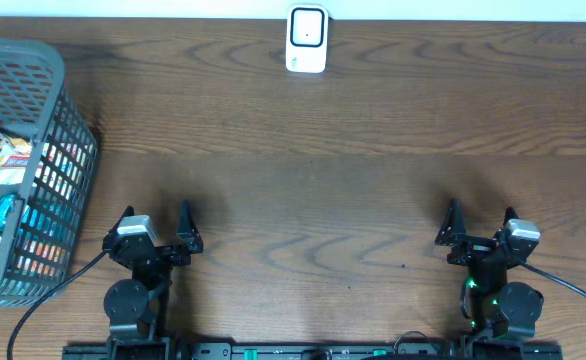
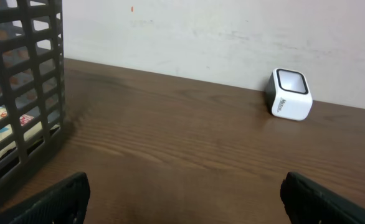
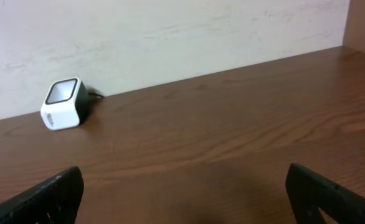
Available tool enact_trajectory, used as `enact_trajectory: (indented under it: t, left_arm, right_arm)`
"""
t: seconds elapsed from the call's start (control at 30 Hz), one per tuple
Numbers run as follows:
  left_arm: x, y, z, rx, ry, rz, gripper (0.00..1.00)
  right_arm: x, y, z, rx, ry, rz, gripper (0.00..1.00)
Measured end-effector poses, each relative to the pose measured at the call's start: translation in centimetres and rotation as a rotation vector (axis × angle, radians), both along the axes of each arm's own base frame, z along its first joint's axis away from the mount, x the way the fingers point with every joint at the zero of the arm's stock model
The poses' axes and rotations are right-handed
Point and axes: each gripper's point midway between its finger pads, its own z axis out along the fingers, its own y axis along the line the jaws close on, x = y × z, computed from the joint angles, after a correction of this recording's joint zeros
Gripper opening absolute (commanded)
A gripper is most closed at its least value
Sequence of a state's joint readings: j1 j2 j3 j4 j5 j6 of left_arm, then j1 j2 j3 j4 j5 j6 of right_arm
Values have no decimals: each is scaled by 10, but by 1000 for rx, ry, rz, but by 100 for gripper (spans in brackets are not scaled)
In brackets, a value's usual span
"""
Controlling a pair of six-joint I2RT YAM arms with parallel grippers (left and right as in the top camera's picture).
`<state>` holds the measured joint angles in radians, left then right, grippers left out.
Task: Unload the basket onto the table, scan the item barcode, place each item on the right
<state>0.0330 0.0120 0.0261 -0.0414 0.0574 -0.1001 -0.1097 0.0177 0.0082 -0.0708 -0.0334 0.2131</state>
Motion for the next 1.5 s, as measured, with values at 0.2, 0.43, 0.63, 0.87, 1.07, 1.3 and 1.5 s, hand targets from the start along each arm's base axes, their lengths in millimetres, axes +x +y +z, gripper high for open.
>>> enact_trajectory:
  t: [0.2, 0.43, 0.63, 0.87, 1.07, 1.3, 1.5]
  left_arm:
    - [0, 0, 0, 0, 0, 0, 98]
    - [0, 0, 0, 0, 0, 0, 98]
    - [0, 0, 0, 0, 0, 0, 98]
    - [0, 0, 0, 0, 0, 0, 98]
    - [0, 0, 0, 0, -1, 0, 98]
    - [0, -2, 4, -1, -15, -14, 98]
    - [-1, -12, 16, -5, -32, -66, 98]
  right_arm:
    - [0, 0, 0, 0, 0, 0, 99]
    - [0, 0, 0, 0, 0, 0, 99]
    - [0, 0, 0, 0, 0, 0, 99]
    - [0, 0, 0, 0, 0, 0, 99]
    - [0, 0, 0, 0, 0, 0, 99]
    - [0, 0, 0, 0, 0, 0, 99]
    - [0, 0, 0, 0, 0, 0, 99]
